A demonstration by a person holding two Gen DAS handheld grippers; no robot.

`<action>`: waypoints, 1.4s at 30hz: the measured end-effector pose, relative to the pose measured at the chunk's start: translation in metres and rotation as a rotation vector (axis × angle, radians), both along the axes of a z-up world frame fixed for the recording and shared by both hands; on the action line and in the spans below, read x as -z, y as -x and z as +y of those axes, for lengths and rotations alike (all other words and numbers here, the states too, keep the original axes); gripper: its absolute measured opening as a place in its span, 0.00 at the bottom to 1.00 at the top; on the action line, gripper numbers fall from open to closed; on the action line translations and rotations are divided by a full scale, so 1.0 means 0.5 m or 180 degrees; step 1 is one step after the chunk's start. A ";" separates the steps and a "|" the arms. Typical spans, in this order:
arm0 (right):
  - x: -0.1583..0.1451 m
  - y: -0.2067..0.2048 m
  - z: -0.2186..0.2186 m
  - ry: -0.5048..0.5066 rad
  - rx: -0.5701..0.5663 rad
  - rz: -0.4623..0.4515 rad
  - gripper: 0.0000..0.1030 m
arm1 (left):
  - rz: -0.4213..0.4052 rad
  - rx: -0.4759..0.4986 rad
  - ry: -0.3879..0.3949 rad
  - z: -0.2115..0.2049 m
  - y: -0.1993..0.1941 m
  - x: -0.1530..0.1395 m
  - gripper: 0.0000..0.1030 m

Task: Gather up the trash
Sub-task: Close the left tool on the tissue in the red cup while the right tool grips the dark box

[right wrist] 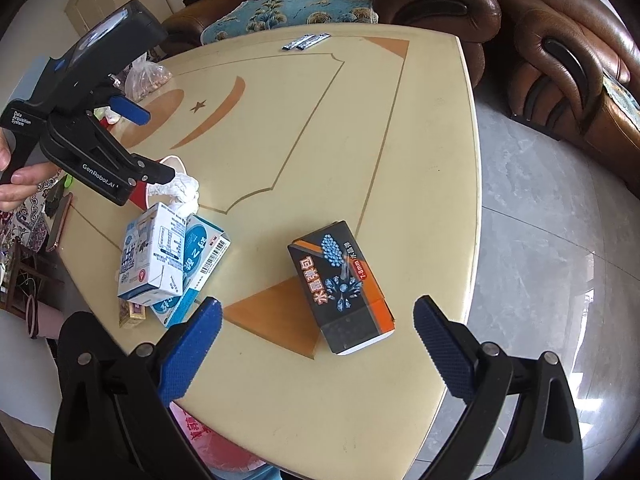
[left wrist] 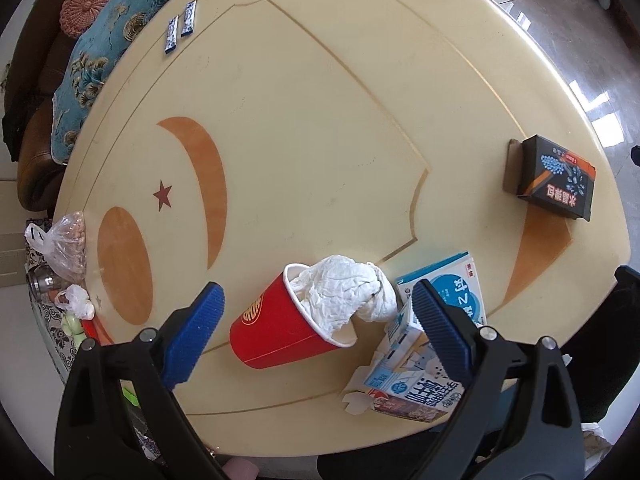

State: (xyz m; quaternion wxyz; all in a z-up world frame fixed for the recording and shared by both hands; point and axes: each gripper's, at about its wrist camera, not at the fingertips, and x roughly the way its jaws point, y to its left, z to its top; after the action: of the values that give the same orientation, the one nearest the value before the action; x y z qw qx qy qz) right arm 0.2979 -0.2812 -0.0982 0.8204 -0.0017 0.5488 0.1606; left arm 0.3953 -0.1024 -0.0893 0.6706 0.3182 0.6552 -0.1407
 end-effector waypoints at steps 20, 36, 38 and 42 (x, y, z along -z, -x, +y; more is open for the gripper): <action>0.041 -0.009 0.010 0.0011 -0.0057 0.0123 0.91 | 0.0546 0.0064 0.0707 -0.023 0.022 0.019 0.90; 0.076 -0.022 0.020 0.0066 -0.0128 0.0201 0.91 | 0.0730 -0.0060 0.0522 0.005 0.001 0.105 0.84; 0.084 -0.029 0.024 0.0101 -0.0155 0.0219 0.91 | 0.0764 -0.0057 0.0511 0.008 0.002 0.115 0.84; 0.097 -0.040 0.026 0.0137 -0.0164 0.0245 0.91 | 0.0767 0.0006 0.0434 0.002 -0.012 0.133 0.84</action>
State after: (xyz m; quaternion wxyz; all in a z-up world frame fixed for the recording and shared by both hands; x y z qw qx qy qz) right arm 0.3178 -0.2679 -0.1467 0.7940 -0.0273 0.5830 0.1698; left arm 0.4014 -0.1014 -0.1557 0.6070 0.2533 0.7195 -0.2228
